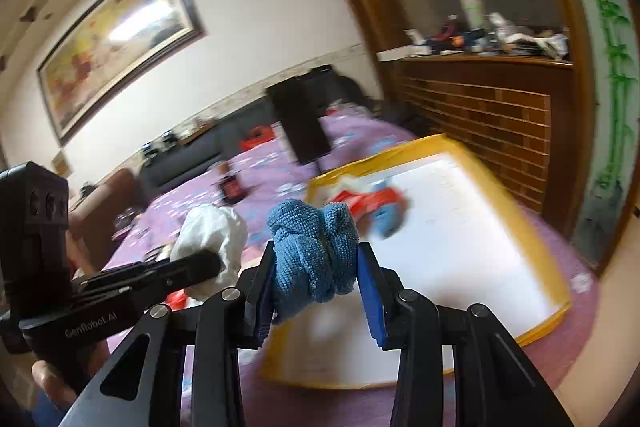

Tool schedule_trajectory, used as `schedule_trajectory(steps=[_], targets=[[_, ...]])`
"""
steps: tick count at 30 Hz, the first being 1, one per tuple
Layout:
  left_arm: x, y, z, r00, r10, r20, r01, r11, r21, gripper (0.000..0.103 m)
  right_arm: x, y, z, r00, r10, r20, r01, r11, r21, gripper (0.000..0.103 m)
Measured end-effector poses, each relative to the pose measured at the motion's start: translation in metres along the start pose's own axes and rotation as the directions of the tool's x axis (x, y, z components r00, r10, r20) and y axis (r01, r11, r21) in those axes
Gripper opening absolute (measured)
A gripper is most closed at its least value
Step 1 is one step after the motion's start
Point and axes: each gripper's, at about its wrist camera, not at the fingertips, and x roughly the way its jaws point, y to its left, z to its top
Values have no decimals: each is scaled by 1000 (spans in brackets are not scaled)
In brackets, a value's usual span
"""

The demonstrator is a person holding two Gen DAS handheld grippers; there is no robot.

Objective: Organize soft objects
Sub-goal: 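Carry the towel and blue cloth into the yellow tray and release both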

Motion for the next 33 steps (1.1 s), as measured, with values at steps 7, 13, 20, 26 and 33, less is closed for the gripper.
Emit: schedule_trajectory(steps=[7, 13, 20, 26, 33], targets=[[78, -18, 17, 992, -53, -117, 53, 999, -6, 13, 19, -39, 37, 992, -112, -54, 115, 992, 57, 41], [113, -14, 12, 980, -73, -184, 67, 997, -36, 13, 66, -62, 70, 973, -157, -169, 166, 985, 39, 41], [119, -2, 9, 977, -76, -199, 66, 996, -54, 13, 141, -67, 79, 940, -158, -303, 177, 983, 38, 41], [125, 6, 7, 975, -57, -216, 41, 996, -75, 13, 183, -69, 87, 921, -209, -330, 219, 976, -5, 41], [131, 8, 6, 975, -23, -222, 7, 998, -70, 28, 205, -72, 89, 917, -237, -321, 240, 970, -29, 50]])
